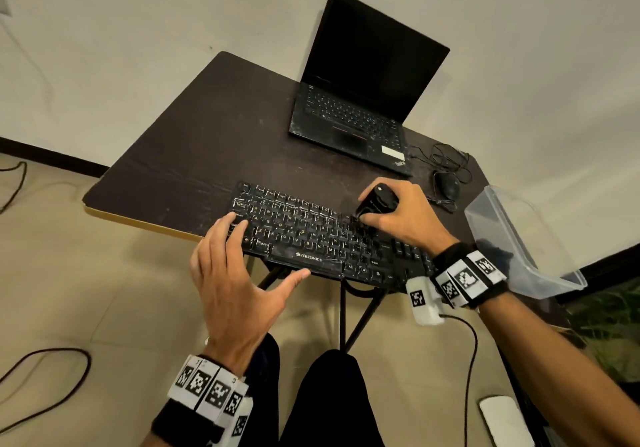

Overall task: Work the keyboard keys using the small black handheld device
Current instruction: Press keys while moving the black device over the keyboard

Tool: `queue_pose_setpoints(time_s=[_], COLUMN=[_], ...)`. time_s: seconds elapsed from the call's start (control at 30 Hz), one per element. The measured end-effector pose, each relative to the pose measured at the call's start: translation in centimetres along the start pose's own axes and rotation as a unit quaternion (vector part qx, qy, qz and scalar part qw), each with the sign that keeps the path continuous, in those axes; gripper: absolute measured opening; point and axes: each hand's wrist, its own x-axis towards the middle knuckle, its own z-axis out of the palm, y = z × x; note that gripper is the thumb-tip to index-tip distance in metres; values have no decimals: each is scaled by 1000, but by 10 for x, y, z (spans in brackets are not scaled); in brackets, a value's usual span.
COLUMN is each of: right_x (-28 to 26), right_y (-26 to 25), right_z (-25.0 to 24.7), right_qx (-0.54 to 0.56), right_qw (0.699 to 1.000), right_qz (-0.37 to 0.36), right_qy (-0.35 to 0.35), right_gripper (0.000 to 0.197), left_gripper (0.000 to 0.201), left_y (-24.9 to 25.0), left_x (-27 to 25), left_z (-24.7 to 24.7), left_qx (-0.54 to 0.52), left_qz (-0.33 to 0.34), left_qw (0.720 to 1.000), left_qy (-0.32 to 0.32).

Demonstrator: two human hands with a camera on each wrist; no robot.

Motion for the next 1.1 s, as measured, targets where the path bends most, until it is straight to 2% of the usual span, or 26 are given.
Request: queue_pose_setpoints(time_s=[0.07,0.2,0.33,0.47,0.6,0.77,0.97,1.1], right_x=[-7,-3,-15,-10,-15,-17,-26,-24], right_y=[-1,2,0,7,7,18,13,4], right_z=[3,-6,-4,-14,-20,-25,-29,-29], right_qx=[-3,-22,-12,-57,24,-35,125,172], right_qw=[1000,999,999,998,996,995,980,972], right_qz=[-16,8,-18,24,60,95,154,155], right_qy=[-10,30,-23,15,-59,10,-28,-34], right_gripper=[27,25,26,26,24,23,23,26], left_gripper=[112,112,112,111,112,113,112,112], left_y=[1,1,2,3,3,2,3,3], left_x=[0,-1,1,-1,0,0,0,0], left_z=[0,-2,-2,-3,-2,-2,-1,-2], left_qx=[1,8,9,13,13,14,7,3], left_qz=[0,3,-1,2,-3,0,-6,-9], left_qw=[1000,1000,1000,1000,1000,1000,1000,1000], left_qy=[-1,2,2,1,6,2,2,-1])
